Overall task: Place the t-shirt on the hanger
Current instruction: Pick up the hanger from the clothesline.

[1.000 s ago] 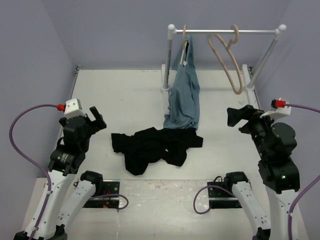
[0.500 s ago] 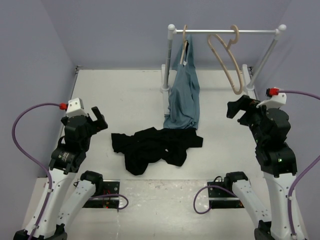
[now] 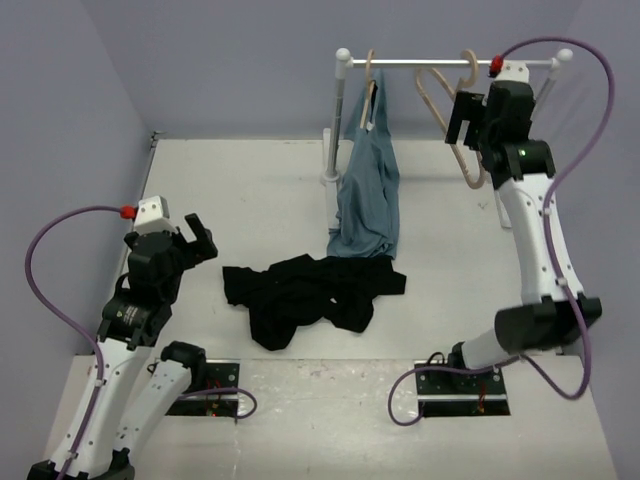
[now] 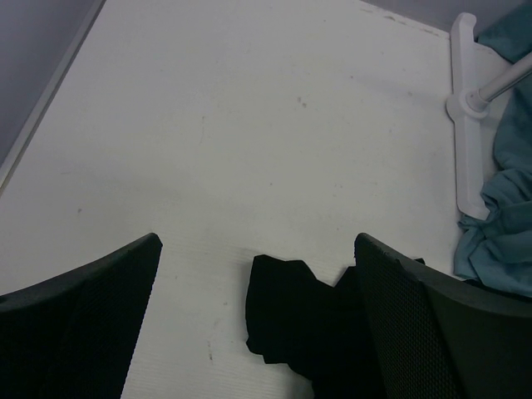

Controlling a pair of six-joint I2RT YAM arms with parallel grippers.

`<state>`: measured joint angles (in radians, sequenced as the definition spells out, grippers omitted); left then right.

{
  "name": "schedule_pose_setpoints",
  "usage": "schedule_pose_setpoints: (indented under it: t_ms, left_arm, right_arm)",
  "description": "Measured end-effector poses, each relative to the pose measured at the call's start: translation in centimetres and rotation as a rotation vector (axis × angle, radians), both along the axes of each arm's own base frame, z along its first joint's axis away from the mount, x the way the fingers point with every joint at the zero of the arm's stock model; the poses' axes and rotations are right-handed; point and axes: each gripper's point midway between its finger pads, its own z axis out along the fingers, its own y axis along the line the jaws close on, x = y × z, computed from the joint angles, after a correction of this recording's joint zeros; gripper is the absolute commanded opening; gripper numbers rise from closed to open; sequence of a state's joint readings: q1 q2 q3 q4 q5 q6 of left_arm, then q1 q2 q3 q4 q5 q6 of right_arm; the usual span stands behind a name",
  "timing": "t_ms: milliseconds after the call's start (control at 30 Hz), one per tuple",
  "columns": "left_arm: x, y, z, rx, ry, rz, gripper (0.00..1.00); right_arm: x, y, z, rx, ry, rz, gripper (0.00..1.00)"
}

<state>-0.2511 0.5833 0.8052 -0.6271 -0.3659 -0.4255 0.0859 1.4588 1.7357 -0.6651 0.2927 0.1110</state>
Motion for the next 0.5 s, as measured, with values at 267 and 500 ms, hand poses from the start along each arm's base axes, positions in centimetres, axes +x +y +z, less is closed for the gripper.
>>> schedule_pose_setpoints:
  t_ms: [267, 500]
  left_arm:
    - [-0.3, -0.3, 1.1, -0.018, -0.049, -0.020, 1.00]
    - [-0.2, -0.5, 1.0, -0.019, -0.047, -0.027, 1.00]
  right_arm:
    - [7.9, -1.7, -4.8, -0.075, 0.185, -0.016, 0.58]
    - [7.8, 0.4, -7.1, -0.012, 0.263, 0.116, 0.31]
